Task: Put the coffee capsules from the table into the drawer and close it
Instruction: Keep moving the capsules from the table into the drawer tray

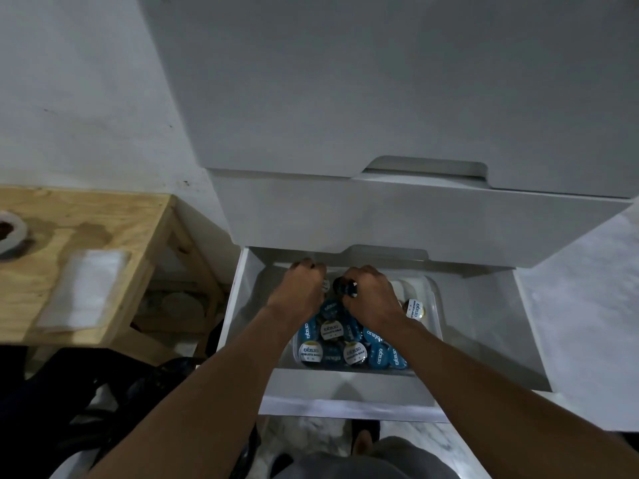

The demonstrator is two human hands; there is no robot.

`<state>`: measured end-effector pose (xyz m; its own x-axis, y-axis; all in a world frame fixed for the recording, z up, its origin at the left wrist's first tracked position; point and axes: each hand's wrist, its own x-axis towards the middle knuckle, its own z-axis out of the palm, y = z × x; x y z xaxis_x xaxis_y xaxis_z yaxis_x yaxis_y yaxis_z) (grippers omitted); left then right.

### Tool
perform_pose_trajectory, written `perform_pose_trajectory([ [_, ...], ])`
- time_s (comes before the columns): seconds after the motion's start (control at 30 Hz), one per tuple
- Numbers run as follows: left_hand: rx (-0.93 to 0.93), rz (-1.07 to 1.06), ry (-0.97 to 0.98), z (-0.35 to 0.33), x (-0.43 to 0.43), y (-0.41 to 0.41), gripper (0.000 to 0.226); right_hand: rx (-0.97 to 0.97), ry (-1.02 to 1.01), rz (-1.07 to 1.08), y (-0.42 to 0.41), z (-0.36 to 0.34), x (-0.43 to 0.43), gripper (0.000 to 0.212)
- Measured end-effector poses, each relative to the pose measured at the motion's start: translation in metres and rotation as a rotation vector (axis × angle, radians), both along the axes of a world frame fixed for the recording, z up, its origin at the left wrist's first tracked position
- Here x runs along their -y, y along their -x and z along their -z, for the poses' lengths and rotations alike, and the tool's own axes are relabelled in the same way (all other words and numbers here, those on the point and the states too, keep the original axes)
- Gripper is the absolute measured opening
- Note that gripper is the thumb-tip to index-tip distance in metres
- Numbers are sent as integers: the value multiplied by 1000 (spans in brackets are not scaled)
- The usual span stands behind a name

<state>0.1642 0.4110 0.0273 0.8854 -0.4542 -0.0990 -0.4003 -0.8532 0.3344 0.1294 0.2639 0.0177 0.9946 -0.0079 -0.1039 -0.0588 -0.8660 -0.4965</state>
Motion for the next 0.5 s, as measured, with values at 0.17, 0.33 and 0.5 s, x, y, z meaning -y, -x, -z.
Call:
perform_pose_trajectory([
  [0.17, -14, 53, -45, -1, 4, -5, 35, -12, 26, 12, -4, 3, 0, 30],
  [0.33, -12, 72, -64, 0, 3, -9, 32, -15, 28, 0, -4, 2, 2, 28],
  [0.5, 1, 122, -115, 0, -2, -10, 25, 5, 11, -8, -3, -1, 3, 26],
])
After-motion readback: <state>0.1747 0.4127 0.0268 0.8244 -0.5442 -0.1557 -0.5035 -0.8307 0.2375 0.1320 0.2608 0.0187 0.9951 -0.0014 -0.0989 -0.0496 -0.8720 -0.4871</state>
